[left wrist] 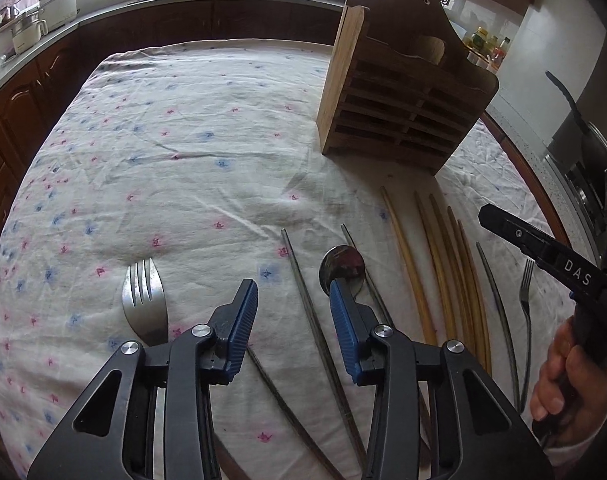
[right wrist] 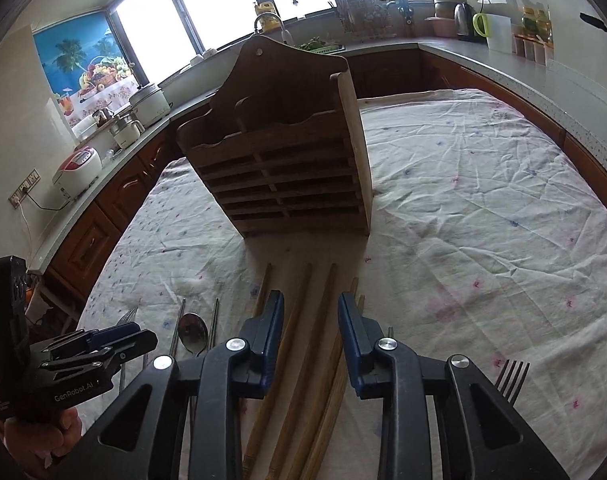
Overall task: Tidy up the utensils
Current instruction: 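Close the left tool on a steel chopstick while the right tool grasps a wooden chopstick, then lift both chopsticks and lower them into the wooden holder with both tools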
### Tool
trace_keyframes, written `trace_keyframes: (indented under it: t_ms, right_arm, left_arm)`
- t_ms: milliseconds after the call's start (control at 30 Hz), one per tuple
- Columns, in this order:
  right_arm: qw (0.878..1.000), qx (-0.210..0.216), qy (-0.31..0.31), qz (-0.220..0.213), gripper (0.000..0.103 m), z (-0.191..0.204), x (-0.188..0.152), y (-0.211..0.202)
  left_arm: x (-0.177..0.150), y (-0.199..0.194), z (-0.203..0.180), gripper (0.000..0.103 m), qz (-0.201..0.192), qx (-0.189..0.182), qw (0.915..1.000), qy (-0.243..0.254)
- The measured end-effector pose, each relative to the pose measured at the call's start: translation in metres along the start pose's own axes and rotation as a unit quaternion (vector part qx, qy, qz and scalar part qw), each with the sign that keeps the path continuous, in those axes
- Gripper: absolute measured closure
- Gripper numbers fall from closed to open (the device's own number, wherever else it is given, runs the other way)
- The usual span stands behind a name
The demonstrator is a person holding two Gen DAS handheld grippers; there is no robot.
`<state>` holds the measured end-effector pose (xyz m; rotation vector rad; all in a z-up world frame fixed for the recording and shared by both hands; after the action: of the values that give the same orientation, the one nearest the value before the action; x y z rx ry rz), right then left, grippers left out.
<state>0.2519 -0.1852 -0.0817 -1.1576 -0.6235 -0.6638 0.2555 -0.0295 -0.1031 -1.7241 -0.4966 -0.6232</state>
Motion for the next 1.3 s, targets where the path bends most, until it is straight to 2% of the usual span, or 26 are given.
trace_keyframes:
  t_ms: [267, 333, 633, 733, 867, 1067, 1300]
  right_arm:
    - [0.999, -0.018, -0.007, 0.043, 0.087, -0.004, -0.004, 0.039]
    - [0.999, -0.020, -0.009, 0.049, 0.090, -0.004, -0.004, 0.045]
    - [0.998, -0.031, -0.028, 0.053, 0.092, -0.002, -0.002, 0.060]
    - [0.997, -0.041, -0.043, 0.049, 0.091, 0.001, -0.002, 0.062]
    - [0.996, -0.055, -0.059, 0.041, 0.094, 0.005, -0.003, 0.063]
    - [0.999, -0.015, -0.005, 0.042, 0.097, 0.001, 0.001, 0.051]
    - [0.999, 0.029, 0.010, 0.010, 0.098, 0.007, 0.017, 0.006]
  left_arm:
    - [-0.003, 0.018, 0.002, 0.085, 0.021, -0.006, 0.9998, 0.002]
    - [-0.001, 0.021, 0.003, 0.086, 0.018, -0.005, 0.9998, 0.007]
    - [0.010, 0.033, -0.007, 0.087, 0.021, 0.011, 0.9986, 0.047]
    - [0.014, 0.037, -0.007, 0.094, 0.018, 0.020, 0.9982, 0.054]
    - [0.017, 0.039, -0.007, 0.096, 0.012, 0.017, 0.9984, 0.053]
    - [0.016, 0.028, -0.004, 0.098, 0.011, 0.000, 0.9995, 0.029]
    - [0.020, -0.021, -0.007, 0.099, -0.024, -0.041, 0.9989, 0.005]
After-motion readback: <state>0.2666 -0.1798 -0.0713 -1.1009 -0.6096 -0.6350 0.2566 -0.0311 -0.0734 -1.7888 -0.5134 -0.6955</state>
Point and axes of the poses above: each gripper's, at about its wrist camera, not at the fingertips, and y roughly the way its jaws point, z to its left, x to its top, the point moved 7 cm from there along y, roughly the way its jaws point, and after that the axes turned 8 degrees about -z, right-handed, at the moved point
